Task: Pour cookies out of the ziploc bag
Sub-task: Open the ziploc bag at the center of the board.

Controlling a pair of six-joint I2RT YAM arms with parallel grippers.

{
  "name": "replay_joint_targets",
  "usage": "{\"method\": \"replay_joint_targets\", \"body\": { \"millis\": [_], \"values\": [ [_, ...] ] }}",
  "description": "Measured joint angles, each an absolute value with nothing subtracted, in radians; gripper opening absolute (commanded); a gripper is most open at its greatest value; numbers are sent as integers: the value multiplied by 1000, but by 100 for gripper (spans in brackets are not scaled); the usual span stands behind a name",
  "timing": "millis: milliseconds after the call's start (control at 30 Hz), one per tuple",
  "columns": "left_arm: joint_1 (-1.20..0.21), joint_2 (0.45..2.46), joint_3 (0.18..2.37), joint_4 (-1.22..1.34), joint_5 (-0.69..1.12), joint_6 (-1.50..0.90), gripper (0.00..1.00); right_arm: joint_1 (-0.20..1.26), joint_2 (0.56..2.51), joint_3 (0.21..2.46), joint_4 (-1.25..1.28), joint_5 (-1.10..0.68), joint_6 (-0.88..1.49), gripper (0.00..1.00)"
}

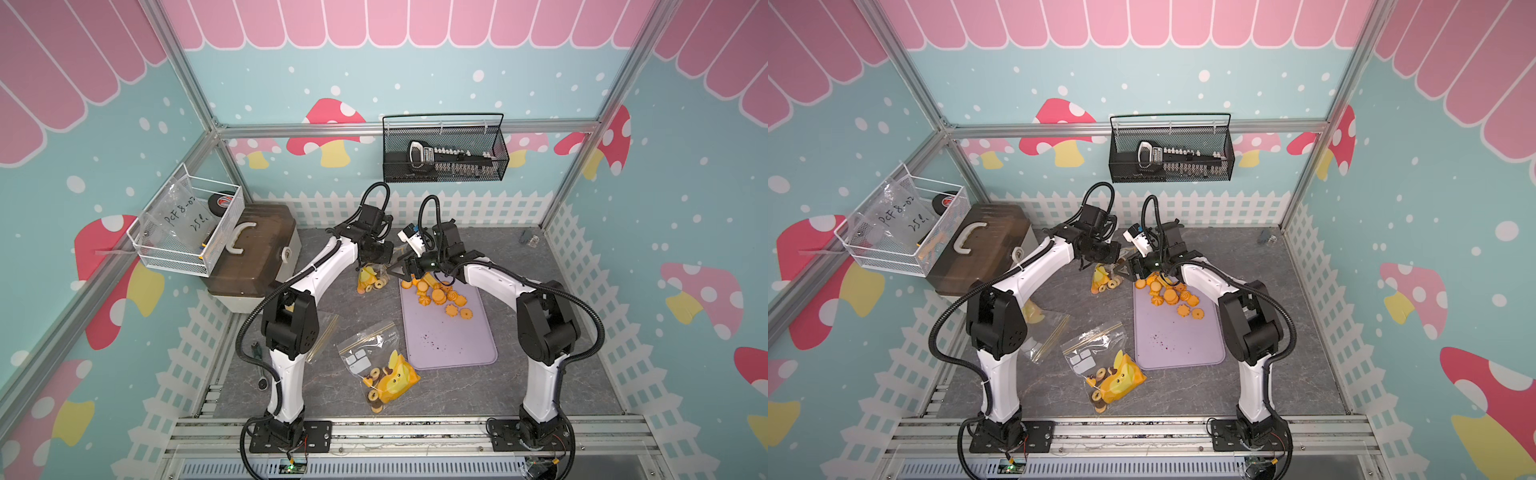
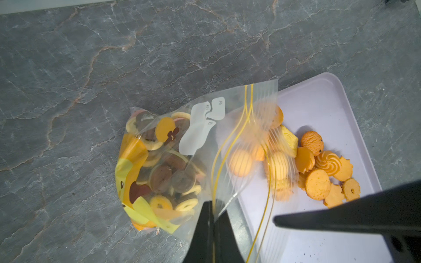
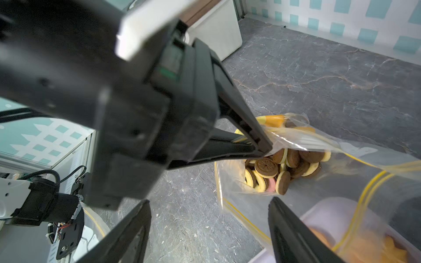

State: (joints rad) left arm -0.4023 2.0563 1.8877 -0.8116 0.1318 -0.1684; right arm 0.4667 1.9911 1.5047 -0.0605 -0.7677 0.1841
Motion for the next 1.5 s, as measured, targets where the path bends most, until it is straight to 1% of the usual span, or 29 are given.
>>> {"method": "replay_joint_targets", "body": {
  "millis": [367, 500, 567, 667, 800, 900, 1000, 1033, 1133, 1200, 1233, 1267, 1300, 1333, 1400, 1467, 1500],
  "values": [
    [-395, 2063, 1907, -815, 155, -169, 0, 488, 2013, 1509, -56, -749, 175, 69],
    [-393, 2068, 1908, -820, 162, -170, 0, 498, 2038, 1533, -52, -748, 173, 63],
    [-392, 2073, 1910, -819, 163, -170, 0, 498, 2049, 1539, -51, -741, 176, 57],
    [-392, 2077, 1910, -819, 166, -172, 0, 498, 2065, 1552, -52, -730, 185, 50],
    [-391, 2077, 1910, -822, 171, -172, 0, 498, 2082, 1570, -55, -712, 191, 38],
    [-390, 2077, 1910, -823, 173, -172, 0, 498, 2090, 1581, -60, -705, 195, 25],
    [-387, 2077, 1912, -823, 176, -173, 0, 498, 2093, 1586, -65, -705, 197, 9],
    [-387, 2078, 1913, -823, 177, -173, 0, 498, 2093, 1587, -66, -707, 196, 6],
    [-386, 2078, 1914, -823, 180, -178, 0, 498, 2093, 1589, -69, -709, 202, 3],
    [-384, 2078, 1914, -823, 184, -179, 8, 498, 2093, 1589, -71, -709, 204, 2],
    [-383, 2078, 1914, -822, 187, -179, 16, 498, 2093, 1589, -72, -709, 206, 2],
    [-382, 2078, 1914, -821, 192, -179, 28, 499, 2093, 1589, -76, -709, 209, 1],
    [-382, 2078, 1914, -818, 197, -183, 39, 499, 2093, 1589, -80, -709, 212, 1],
    [-382, 2078, 1914, -816, 203, -184, 47, 500, 2093, 1589, -85, -709, 218, 1],
    [-381, 2078, 1913, -814, 210, -185, 68, 499, 2093, 1589, -89, -709, 233, 1],
    [-374, 2069, 1885, -797, 209, -191, 94, 493, 2093, 1599, -97, -711, 249, 1],
    [-368, 2056, 1861, -774, 206, -193, 99, 492, 2093, 1601, -104, -712, 260, 1]
  ]
}}
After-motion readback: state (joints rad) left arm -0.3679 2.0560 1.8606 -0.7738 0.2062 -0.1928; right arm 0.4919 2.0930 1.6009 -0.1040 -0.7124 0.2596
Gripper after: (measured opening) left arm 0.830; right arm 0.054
